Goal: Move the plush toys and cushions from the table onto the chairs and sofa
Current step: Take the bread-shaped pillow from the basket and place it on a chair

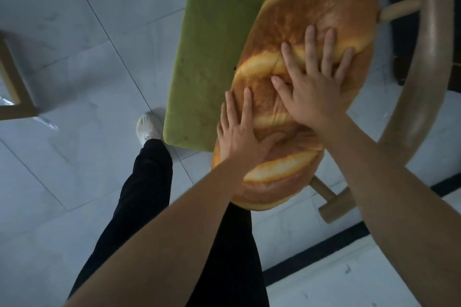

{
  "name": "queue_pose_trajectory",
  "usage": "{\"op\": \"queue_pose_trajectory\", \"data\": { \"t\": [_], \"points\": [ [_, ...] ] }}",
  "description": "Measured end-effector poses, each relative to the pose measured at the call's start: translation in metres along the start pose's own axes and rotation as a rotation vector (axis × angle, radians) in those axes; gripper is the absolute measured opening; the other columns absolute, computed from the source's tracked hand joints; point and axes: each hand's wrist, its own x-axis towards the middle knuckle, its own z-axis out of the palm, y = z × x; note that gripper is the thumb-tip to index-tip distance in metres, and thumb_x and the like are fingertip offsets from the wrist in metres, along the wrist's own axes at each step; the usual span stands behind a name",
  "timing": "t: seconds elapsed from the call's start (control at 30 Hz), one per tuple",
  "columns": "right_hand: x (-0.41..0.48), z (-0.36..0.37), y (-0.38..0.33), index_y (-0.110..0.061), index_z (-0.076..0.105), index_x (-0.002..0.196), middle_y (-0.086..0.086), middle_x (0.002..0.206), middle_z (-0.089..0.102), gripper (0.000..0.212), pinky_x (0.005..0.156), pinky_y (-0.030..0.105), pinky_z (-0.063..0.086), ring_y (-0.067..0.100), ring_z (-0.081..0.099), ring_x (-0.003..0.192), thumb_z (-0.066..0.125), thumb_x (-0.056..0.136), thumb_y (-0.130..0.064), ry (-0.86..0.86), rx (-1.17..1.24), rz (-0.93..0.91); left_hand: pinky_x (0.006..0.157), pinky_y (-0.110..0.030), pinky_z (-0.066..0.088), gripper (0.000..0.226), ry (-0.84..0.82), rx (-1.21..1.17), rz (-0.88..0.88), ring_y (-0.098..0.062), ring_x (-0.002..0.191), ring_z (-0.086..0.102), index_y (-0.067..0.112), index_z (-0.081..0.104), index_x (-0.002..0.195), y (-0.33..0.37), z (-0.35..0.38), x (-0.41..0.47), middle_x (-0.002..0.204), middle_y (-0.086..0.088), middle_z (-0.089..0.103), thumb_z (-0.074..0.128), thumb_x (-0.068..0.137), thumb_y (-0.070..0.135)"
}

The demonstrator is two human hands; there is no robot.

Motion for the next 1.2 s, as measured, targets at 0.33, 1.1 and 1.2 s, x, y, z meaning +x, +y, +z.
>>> {"op": "queue_pose_trajectory", "data": {
  "t": [0.33,1.1,1.2],
  "points": [
    [-0.031,-0.013,-0.022,-0.031,0.026,0.16,0.017,0.169,0.014,0.062,0.121,0.066,0.009,0.045,0.01,0.155,0.027,0.105,-0.059,0.134,0.035,0.015,0.12,-0.068,0.014,0.155,-0.17,0.163,-0.004,-0.035,0.155,-0.021,0.045,-0.042,0.143,-0.044,0.024,-0.05,0.164,0.0,-0.036,0.071,0.047,0.089],
    [-0.246,-0.243,-0.052,-0.03,0.03,0.158,-0.014,0.163,0.024,0.058,0.12,0.035,0.026,0.006,0.021,0.15,0.04,0.105,-0.051,0.082,0.973,0.12,0.113,-0.042,0.041,0.048,0.474,-0.091,0.156,-0.025,0.133,0.055,0.027,0.045,0.152,0.013,-0.296,-0.287,0.147,-0.004,0.055,0.051,0.105,0.033],
    [-0.295,-0.261,-0.054,-0.039,0.037,0.152,-0.024,0.153,0.035,0.053,0.113,0.029,0.032,-0.002,0.037,0.138,0.045,0.102,-0.056,0.164,1.242,0.177,0.112,-0.044,0.043,0.047,0.63,-0.278,0.119,-0.021,0.128,0.057,0.026,0.047,0.15,-0.002,-0.287,-0.349,0.14,0.001,0.059,0.055,0.103,0.026]
  ]
}}
